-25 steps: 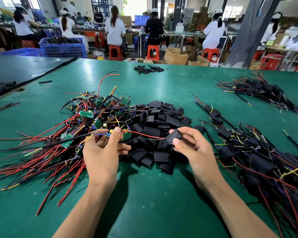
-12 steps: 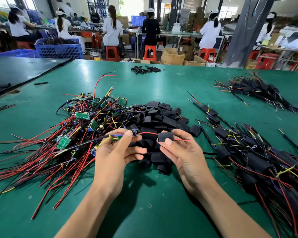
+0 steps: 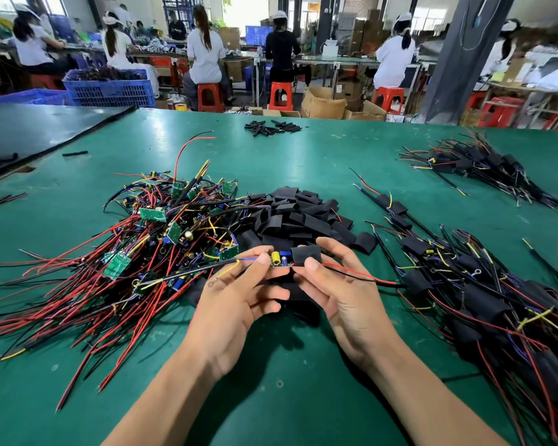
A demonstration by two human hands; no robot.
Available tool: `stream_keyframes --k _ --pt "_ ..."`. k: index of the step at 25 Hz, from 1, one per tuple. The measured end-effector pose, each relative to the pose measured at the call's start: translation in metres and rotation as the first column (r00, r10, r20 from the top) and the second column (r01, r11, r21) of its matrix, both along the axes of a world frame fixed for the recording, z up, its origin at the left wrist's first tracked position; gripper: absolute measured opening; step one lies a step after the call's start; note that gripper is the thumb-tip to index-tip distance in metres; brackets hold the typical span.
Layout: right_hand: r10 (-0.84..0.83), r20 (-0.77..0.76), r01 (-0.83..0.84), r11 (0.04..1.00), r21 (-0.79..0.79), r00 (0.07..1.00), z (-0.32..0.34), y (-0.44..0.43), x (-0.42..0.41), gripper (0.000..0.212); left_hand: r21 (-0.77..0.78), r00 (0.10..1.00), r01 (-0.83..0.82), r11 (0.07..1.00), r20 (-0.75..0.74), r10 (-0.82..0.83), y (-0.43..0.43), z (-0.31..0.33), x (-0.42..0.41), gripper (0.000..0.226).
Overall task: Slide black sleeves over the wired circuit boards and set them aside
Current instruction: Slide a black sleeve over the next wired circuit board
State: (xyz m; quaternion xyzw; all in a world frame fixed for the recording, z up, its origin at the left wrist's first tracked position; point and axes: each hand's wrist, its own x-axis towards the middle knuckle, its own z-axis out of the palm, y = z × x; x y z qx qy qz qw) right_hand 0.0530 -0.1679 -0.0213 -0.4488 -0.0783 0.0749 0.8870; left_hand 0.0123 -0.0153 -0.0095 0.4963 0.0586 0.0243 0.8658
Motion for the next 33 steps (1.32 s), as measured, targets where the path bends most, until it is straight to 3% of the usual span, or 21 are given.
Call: stream_keyframes --k 7,13,21,27,33 --pt "0.068 0.001 -0.068 0.992 -0.11 0.998 -0.002 -0.003 -0.002 0.047 0.002 0.999 0.031 1.0 -0.007 -0.031 0.007 -0.001 0.002 0.029" --pt "0.106 0.06 -0.099 0.988 -0.119 0.993 -0.002 -0.001 -0.005 0.03 0.046 1.0 0.003 0.999 -0.006 -0.003 0.005 -0.005 0.003 0.03" --pt "0.083 0.112 -0.062 0.981 -0.183 0.99 -0.006 0.003 -0.006 0.03 0.12 0.999 -0.043 0.992 -0.011 0.045 0.0 -0.006 0.002 0.025" --pt "0.092 0.097 -0.077 0.987 -0.143 0.991 -0.004 0.004 -0.006 0.031 0.017 0.999 0.008 1.0 -0.035 -0.007 0.001 -0.007 0.003 0.033" --pt "0.034 0.009 -0.031 0.976 -0.213 0.999 -0.002 0.009 -0.006 0.029 0.035 1.0 -0.015 0.999 -0.02 0.015 0.004 -0.008 0.004 0.028"
